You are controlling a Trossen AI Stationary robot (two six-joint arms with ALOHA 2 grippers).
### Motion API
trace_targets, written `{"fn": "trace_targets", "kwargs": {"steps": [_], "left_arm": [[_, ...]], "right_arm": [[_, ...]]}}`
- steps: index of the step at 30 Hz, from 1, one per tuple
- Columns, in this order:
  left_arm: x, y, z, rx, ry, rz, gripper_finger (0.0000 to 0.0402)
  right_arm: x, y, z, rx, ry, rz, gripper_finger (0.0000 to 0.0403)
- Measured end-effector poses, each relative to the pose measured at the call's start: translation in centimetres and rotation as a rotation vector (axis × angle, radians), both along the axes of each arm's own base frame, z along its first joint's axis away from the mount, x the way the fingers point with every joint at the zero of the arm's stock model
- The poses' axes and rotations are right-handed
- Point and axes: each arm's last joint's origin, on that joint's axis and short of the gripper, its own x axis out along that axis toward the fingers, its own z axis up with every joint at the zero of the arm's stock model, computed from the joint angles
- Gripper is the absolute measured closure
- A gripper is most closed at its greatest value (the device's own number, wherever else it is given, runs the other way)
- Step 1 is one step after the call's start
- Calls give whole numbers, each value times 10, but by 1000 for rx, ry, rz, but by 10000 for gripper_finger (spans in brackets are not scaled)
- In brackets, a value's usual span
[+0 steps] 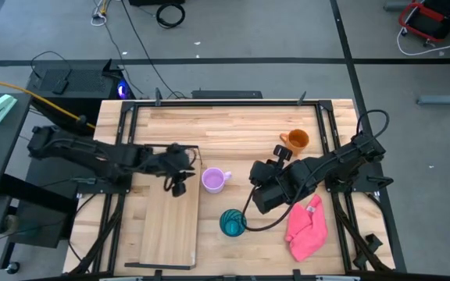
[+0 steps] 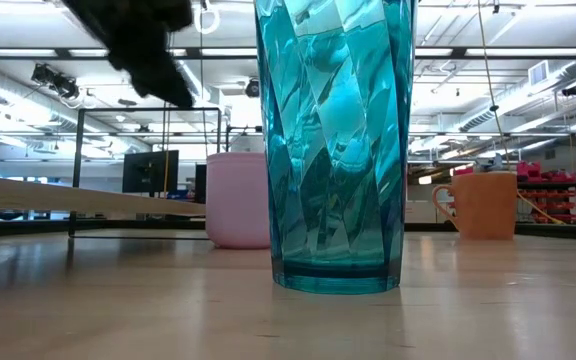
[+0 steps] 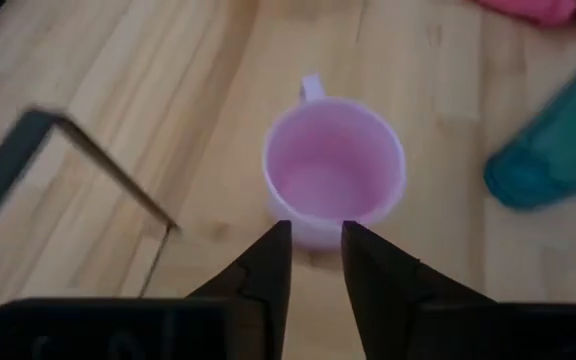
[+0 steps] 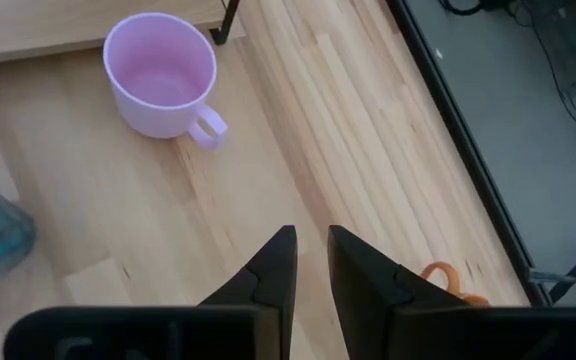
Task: Stack small to large cups/mugs on shelf
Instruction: Put the purple mug on the shelf
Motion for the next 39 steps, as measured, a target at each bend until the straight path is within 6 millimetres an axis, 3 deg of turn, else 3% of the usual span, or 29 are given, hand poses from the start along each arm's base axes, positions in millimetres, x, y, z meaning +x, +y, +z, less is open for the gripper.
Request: {"fn": "trace_targets", "kwargs": {"steps": [7, 14, 22, 31, 39], "left_arm": [[23, 21, 0, -74, 29, -8, 270], [49, 26, 12, -41, 202, -13, 260], [74, 30, 4, 8, 340, -64, 270], [80, 45, 1, -49, 330, -88, 261], [87, 52, 0, -52, 283, -67, 264]], "right_arm": [[0, -13, 0, -52, 45, -23, 334], [-1, -52, 11, -47, 48, -89, 334], [-56, -98, 20, 47, -60, -264, 337], [-107, -101, 0, 167, -279, -226, 360], [-119, -102, -38, 165, -262, -220, 371]]}}
